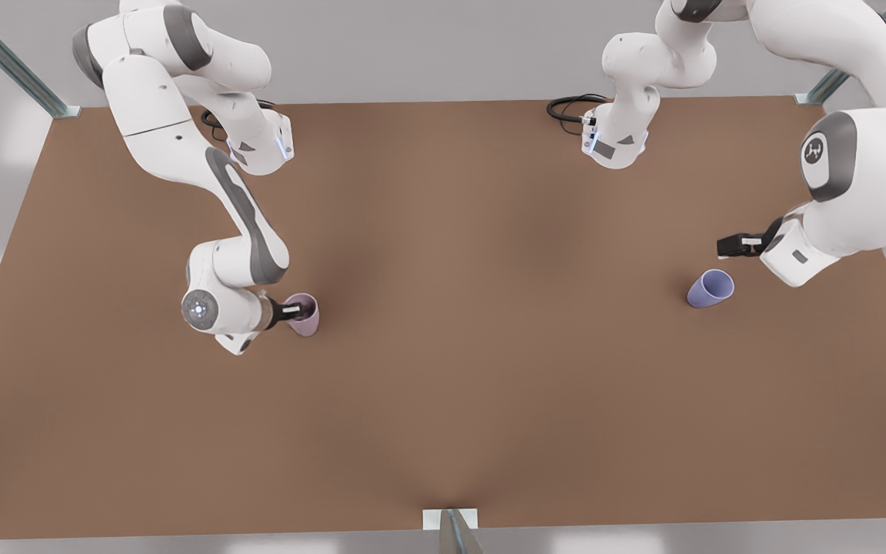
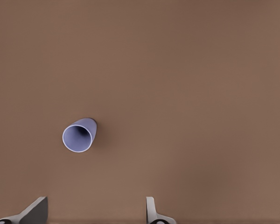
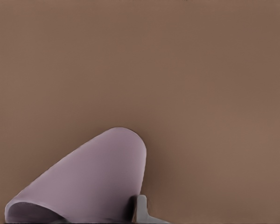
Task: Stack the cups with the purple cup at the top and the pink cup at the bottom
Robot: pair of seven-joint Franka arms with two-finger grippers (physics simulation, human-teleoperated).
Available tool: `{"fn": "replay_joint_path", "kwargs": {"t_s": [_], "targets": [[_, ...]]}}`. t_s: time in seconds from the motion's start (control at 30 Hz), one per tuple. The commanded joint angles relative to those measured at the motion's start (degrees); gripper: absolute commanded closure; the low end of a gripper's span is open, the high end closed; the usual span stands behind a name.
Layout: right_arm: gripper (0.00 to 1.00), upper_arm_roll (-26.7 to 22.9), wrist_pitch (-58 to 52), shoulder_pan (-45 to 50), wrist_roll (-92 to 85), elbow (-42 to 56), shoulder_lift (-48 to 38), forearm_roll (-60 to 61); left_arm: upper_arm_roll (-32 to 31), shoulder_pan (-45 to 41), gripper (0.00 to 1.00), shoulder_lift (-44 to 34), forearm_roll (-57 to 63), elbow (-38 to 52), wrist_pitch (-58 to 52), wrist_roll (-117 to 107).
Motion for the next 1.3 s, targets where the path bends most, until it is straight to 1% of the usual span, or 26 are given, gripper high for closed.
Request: {"fn": "replay_joint_path", "kwargs": {"t_s": [0.0,0.37,0.5,0.53,0.63,0.77,0.83,0.9,0.93,0.97,1.03,1.07,1.13,1.17,1.2,1.23,1.27], "targets": [[0.79,0.00,0.04,0.06,-0.02,0.02,0.00,-0.01,0.01,0.00,0.00,0.00,0.00,0.00,0.00,0.00],[0.79,0.09,0.13,0.14,-0.02,1.07,-0.43,-0.10,0.01,0.00,0.00,0.00,0.09,0.00,0.00,0.00],[0.79,0.18,-4.96,0.14,2.44,8.19,-0.96,-0.10,0.01,0.00,0.00,0.00,0.27,0.00,0.00,-0.09],[0.79,0.09,-8.13,2.42,4.99,11.61,-0.52,-0.19,0.01,0.00,0.00,0.00,0.36,0.00,0.00,-0.09],[0.79,0.09,-11.82,7.52,16.76,18.82,0.44,-0.10,0.09,0.00,0.00,0.18,0.44,0.00,0.00,-0.35],[0.79,0.09,-18.94,16.31,34.16,31.91,6.76,-0.01,0.09,0.00,0.00,0.18,0.44,0.00,0.09,-0.79],[0.79,0.00,-24.39,21.23,44.71,47.37,15.02,-0.54,0.09,0.00,0.00,0.27,0.44,0.00,0.18,-0.88],[0.79,-0.52,-24.13,26.68,53.41,60.82,23.37,-0.98,0.09,0.00,0.00,0.35,0.53,0.00,0.26,-0.88],[0.79,-1.93,-24.04,29.58,54.74,66.37,26.90,-2.82,0.09,0.00,0.00,0.44,0.53,0.00,0.44,-0.88],[0.79,-2.02,-21.06,30.20,54.83,66.64,27.60,-2.91,0.18,0.00,0.00,0.44,0.53,0.00,0.61,-0.88],[0.79,-2.11,-17.37,31.08,54.83,70.15,32.08,-4.40,0.18,0.00,0.00,0.44,0.53,0.00,0.62,-0.97],[0.79,-1.76,-11.66,31.08,54.74,70.16,34.54,-4.93,0.62,0.00,0.00,0.53,0.44,0.00,0.79,-0.88],[0.79,-2.55,-4.45,31.08,54.04,70.24,38.06,-7.21,1.85,0.09,0.00,0.79,0.62,-0.09,1.40,-0.88],[0.79,-2.46,-0.40,30.99,53.77,70.16,39.38,-7.92,2.11,1.66,0.00,0.44,0.62,-2.37,4.74,-0.88],[0.79,-2.02,0.92,30.73,52.81,70.16,39.82,-7.75,2.03,4.65,0.00,-1.14,0.18,-6.32,8.87,-0.88],[0.79,-0.44,1.01,30.29,50.61,70.16,40.52,-7.66,2.03,6.32,0.00,-2.89,0.18,-12.11,14.04,-0.97],[0.79,-0.35,0.83,30.29,50.43,70.16,41.13,-7.66,2.03,6.59,0.00,-3.86,0.18,-15.45,17.65,-0.97]]}}
